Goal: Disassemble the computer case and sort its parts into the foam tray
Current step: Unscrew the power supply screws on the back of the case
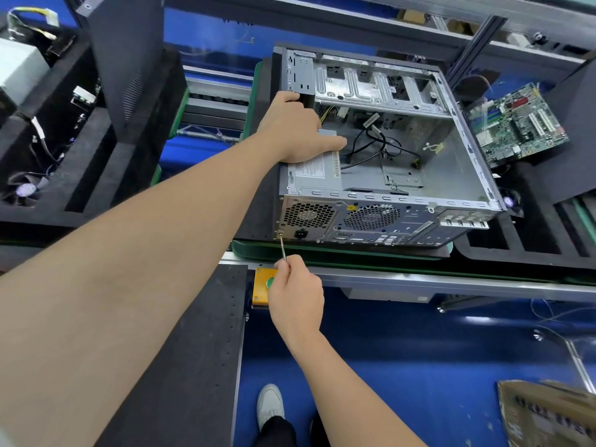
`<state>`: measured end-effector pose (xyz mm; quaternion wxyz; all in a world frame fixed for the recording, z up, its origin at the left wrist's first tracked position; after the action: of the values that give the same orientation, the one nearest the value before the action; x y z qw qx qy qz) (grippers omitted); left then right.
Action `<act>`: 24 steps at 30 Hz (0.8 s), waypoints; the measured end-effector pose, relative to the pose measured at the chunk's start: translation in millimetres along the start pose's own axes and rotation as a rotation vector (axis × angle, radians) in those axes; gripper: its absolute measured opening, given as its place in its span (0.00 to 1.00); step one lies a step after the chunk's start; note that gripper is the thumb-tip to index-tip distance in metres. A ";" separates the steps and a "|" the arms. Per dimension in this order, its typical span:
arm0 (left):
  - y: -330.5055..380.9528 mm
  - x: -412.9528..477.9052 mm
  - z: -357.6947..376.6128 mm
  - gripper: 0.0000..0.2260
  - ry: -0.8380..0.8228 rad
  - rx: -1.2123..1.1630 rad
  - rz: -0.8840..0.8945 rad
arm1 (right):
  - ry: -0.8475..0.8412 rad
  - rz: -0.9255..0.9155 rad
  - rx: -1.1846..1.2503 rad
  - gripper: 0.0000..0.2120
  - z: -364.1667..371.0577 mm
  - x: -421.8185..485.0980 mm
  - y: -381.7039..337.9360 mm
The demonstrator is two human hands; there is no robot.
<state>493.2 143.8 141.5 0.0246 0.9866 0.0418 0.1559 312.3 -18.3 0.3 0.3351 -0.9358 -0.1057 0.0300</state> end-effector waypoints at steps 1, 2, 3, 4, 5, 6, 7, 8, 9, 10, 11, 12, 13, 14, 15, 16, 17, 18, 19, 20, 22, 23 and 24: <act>0.1 0.0 -0.1 0.37 -0.001 0.002 0.000 | -0.015 0.029 0.064 0.12 0.3 0.3 2.1; 0.4 0.0 -0.3 0.37 -0.005 0.004 -0.001 | -0.036 0.063 0.141 0.12 0.2 1.0 4.3; 0.7 -0.3 -0.1 0.37 -0.011 0.008 -0.001 | -0.072 0.104 0.239 0.12 1.5 1.6 7.3; 0.6 -0.3 0.0 0.38 -0.016 0.013 -0.002 | -0.137 0.159 0.367 0.12 5.5 1.9 10.6; 0.5 0.0 0.2 0.38 -0.020 0.015 -0.003 | -0.228 0.226 0.521 0.11 11.7 0.6 12.1; 0.5 0.0 0.2 0.38 -0.022 0.015 -0.005 | -0.332 0.301 0.677 0.11 18.3 -3.1 11.6; 0.6 -0.1 0.0 0.38 -0.022 0.013 -0.006 | -0.428 0.378 0.806 0.10 24.2 -8.3 10.5; 0.5 -0.1 -0.1 0.38 -0.021 0.011 -0.007 | -0.510 0.451 0.895 0.11 29.4 -14.3 9.8; 0.4 0.0 0.2 0.38 -0.021 0.011 -0.006 | -0.580 0.519 0.963 0.10 33.9 -20.5 9.0; 0.3 -0.1 0.4 0.38 -0.024 0.010 -0.005 | -0.639 0.575 1.028 0.10 37.6 -25.8 7.6; 0.2 -0.3 0.4 0.38 -0.025 0.009 -0.005 | -0.683 0.618 1.092 0.09 40.1 -28.9 6.2; 0.0 -0.1 0.0 0.38 -0.023 0.010 -0.006 | -0.713 0.653 1.153 0.09 41.2 -29.7 5.4; 0.0 0.2 -0.1 0.38 -0.020 0.011 -0.006 | -0.735 0.691 1.209 0.09 42.3 -29.6 5.1; 0.2 0.0 0.0 0.38 -0.022 0.013 -0.006 | -0.751 0.742 1.261 0.11 43.3 -30.0 5.6; 0.6 -0.4 0.3 0.38 -0.024 0.013 -0.005 | -0.762 0.796 1.311 0.13 44.6 -30.8 6.2; 0.8 -0.6 0.2 0.38 -0.025 0.012 -0.005 | -0.769 0.843 1.362 0.14 45.6 -31.4 6.5; 0.7 -0.5 -0.2 0.38 -0.023 0.011 -0.005 | -0.770 0.881 1.411 0.15 46.6 -31.7 6.6; 0.4 -0.5 -0.6 0.38 -0.023 0.010 -0.005 | -0.772 0.913 1.455 0.15 47.7 -32.5 6.4; 0.1 -0.8 -0.6 0.38 -0.024 0.010 -0.006 | -0.784 0.941 1.495 0.15 49.0 -33.8 5.8; 0.0 -1.1 -0.4 0.38 -0.026 0.010 -0.006 | -0.807 0.961 1.533 0.15 50.0 -35.4 4.6; 0.5 -1.3 -0.4 0.38 -0.023 0.007 -0.007 | -0.862 0.975 1.596 0.14 49.4 -37.5 0.7; 0.8 -1.0 -0.6 0.37 -0.022 0.005 -0.007 | -0.879 0.976 1.618 0.14 48.1 -37.1 -0.5; 0.9 -0.8 -0.7 0.37 -0.022 0.005 -0.008 | -0.884 0.972 1.634 0.14 46.4 -35.7 -0.8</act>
<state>492.3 142.9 141.9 0.0231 0.9881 0.0459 0.1451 271.4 3.3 -35.6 0.7484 -0.2723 0.2211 0.5629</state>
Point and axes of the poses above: each hand's wrist, its own x-axis towards the middle knuckle, its own z-axis out of the palm, y = z × x, the point moved 10 cm from there along x, towards the middle knuckle, and after that the axes turned 10 degrees about y, right-handed, at the moved point
